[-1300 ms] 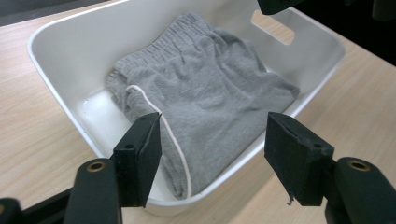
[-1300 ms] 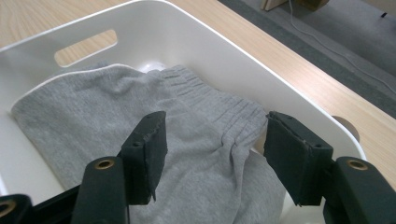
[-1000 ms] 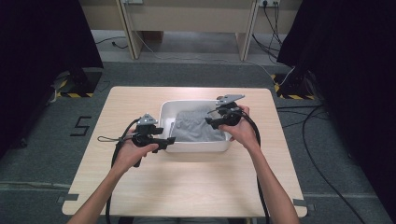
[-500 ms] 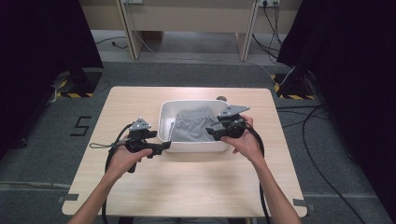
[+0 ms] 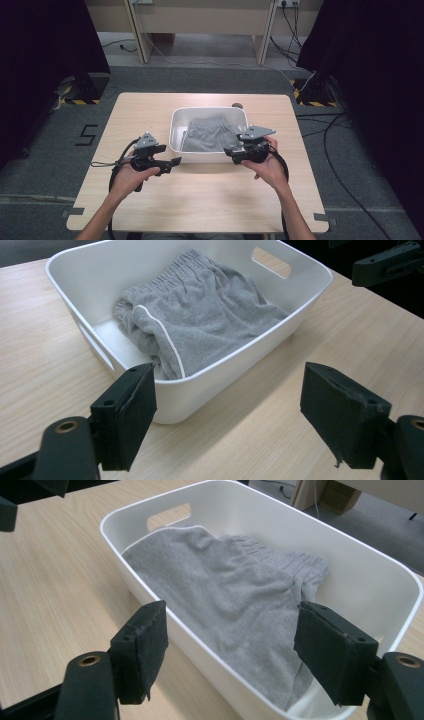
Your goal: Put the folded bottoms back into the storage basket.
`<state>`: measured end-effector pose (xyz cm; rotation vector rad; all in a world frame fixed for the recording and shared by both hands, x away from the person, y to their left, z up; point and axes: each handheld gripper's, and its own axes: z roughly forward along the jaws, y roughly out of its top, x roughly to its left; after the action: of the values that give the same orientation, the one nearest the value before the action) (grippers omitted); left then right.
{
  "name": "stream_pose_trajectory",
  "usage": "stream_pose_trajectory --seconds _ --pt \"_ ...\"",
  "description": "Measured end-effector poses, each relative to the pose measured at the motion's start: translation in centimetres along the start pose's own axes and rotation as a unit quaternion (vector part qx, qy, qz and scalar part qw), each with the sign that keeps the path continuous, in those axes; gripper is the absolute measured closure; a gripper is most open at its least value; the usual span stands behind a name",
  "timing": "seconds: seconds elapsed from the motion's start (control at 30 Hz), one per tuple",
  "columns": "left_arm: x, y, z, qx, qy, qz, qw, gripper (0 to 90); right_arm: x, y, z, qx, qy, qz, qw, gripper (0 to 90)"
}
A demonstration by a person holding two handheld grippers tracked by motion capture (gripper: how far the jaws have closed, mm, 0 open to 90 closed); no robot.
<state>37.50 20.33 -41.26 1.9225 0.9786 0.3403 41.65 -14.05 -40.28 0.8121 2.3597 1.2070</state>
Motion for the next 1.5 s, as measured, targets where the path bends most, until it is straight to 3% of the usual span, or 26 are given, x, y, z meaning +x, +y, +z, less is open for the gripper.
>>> stream_pose_trajectory --seconds 0.5,0.73,1.2,1.5 --pt "-0.5 -2.0 -1.2 0.003 0.009 0.004 0.9999 21.9 2.1 -1.8 -2.0 -0.011 -0.007 -0.013 0.9998 29.5" --pt "-0.7 -2.9 -1.8 0.000 0.013 0.004 0.9999 21.9 2.4 -3.0 -2.5 0.000 -0.011 -0.012 0.9999 29.4" --pt "-0.5 -5.4 -1.6 0.001 0.015 -0.005 0.9999 21.9 3.1 -5.1 -2.9 0.016 -0.016 -0.011 0.9997 29.0" --pt "-0.4 -6.8 -1.1 0.002 0.015 -0.011 0.9998 21.9 2.9 -6.8 -2.8 0.031 -0.018 0.005 0.9993 29.0"
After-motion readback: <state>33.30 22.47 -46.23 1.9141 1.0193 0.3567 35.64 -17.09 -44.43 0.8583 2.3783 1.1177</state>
